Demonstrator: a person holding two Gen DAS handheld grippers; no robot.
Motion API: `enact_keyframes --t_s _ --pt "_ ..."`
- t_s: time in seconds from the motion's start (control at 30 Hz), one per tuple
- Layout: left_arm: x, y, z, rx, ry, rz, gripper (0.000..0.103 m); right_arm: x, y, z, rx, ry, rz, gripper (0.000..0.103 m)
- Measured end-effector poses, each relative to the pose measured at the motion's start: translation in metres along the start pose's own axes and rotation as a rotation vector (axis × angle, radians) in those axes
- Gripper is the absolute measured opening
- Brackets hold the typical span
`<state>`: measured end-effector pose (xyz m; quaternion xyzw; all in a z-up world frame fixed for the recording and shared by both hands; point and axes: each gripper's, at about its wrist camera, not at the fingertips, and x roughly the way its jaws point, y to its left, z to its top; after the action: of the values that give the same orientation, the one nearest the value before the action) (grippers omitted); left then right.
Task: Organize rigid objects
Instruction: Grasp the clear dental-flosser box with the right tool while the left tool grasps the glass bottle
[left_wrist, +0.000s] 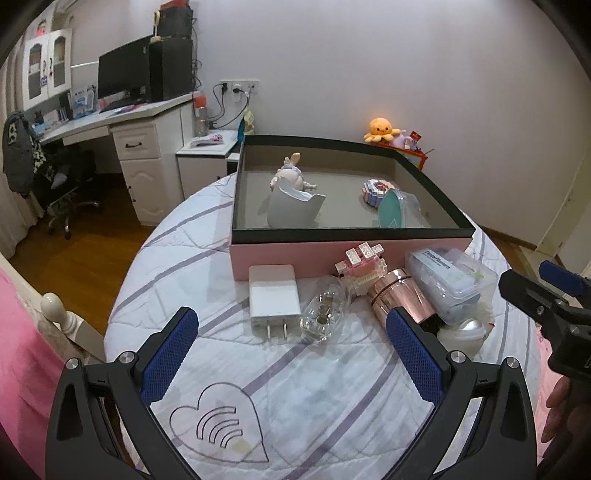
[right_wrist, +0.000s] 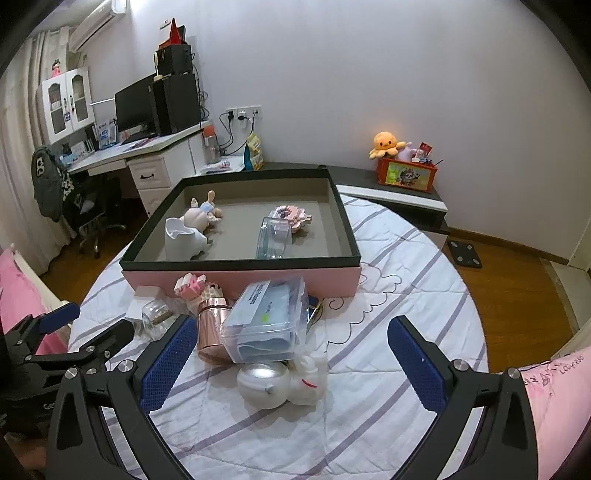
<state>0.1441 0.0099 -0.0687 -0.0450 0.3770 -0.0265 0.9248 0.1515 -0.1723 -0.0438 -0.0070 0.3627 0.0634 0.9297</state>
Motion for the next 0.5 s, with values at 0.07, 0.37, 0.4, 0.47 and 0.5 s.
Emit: enact_keyframes --t_s 0.07,0.37,0.4,0.47,0.5 --pt "0.004 -0.001 0.001 0.006 0.000 -0.003 0.103 0.007 0.000 0.001 0.000 0.015 0.007 0.103" --pt "0.038 -0.006 0.000 0.029 0.064 -0.067 0.090 0.040 0.003 -0.002 -0.013 0.092 0.061 0.103" --pt "0.041 -0.006 0.000 0.028 0.072 -0.077 0.086 0.043 0.002 -0.002 -0.013 0.099 0.068 0.103" --pt "0.047 -0.008 0.000 0.038 0.071 -0.076 0.085 0.049 0.002 -0.002 -0.015 0.111 0.085 0.103" --pt "0.048 -0.009 0.001 0.051 0.062 -0.071 0.085 0.051 0.002 -0.002 -0.016 0.114 0.088 0.103"
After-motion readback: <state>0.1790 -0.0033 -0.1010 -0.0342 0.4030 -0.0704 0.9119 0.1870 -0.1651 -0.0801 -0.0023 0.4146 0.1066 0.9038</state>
